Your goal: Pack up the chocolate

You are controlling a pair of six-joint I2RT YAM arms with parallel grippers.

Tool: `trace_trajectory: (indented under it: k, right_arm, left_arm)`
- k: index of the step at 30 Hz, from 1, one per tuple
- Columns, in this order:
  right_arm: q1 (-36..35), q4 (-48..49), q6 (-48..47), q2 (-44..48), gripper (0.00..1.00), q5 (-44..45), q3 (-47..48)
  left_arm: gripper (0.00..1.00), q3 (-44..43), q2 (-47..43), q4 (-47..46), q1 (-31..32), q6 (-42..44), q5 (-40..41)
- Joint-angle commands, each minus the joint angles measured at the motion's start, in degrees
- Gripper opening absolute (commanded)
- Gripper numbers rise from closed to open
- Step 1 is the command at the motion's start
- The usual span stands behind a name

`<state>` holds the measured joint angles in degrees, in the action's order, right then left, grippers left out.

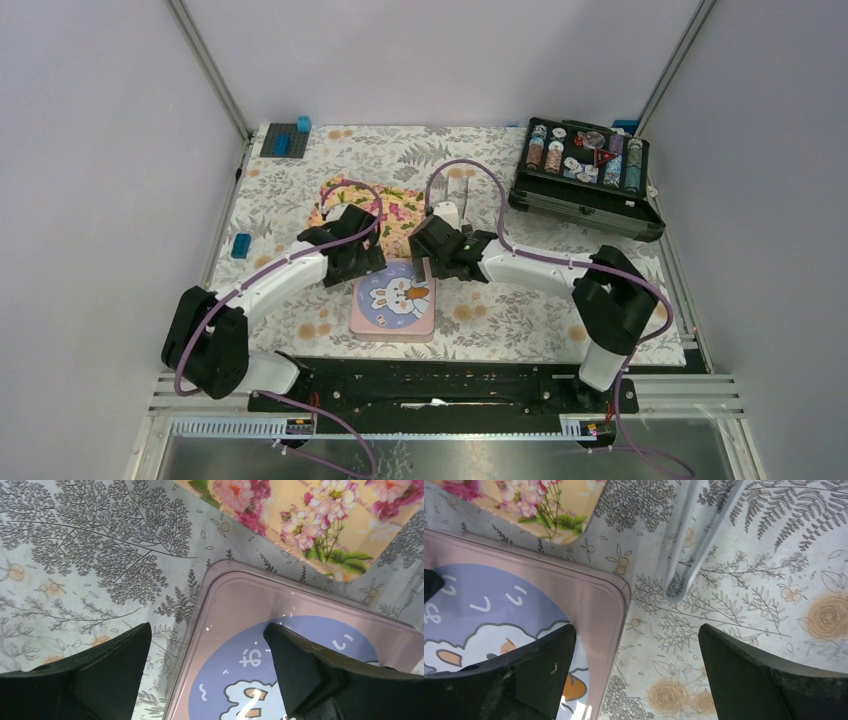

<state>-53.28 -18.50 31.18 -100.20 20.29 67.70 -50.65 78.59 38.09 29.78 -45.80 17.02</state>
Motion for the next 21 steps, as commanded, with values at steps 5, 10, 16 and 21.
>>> trace_trajectory:
  k: [5,10,16,21]
  right_arm:
    - [0.3,-4.61,-4.02,8.84,1.0,3.39,6.75]
    - [0.35,-3.84,-4.25,6.16,1.0,3.97,6.28]
    - [0.54,-7.39,-3.53,-5.6,1.0,3.73,5.79]
    - [0.54,-10.63,-2.9,-2.78,1.0,4.71,7.96]
  left_arm:
    - [0.95,-9.66,-7.53,7.43,-0.16,2.73,2.15]
    - [0.95,-8.94,-6.94,6.51,-0.25,2.54,2.67]
    - [0.95,0.69,0.76,-2.04,-1.84,2.11,0.27]
    - [0.95,-1.35,0.43,0.73,-2.18,3.05,-1.93]
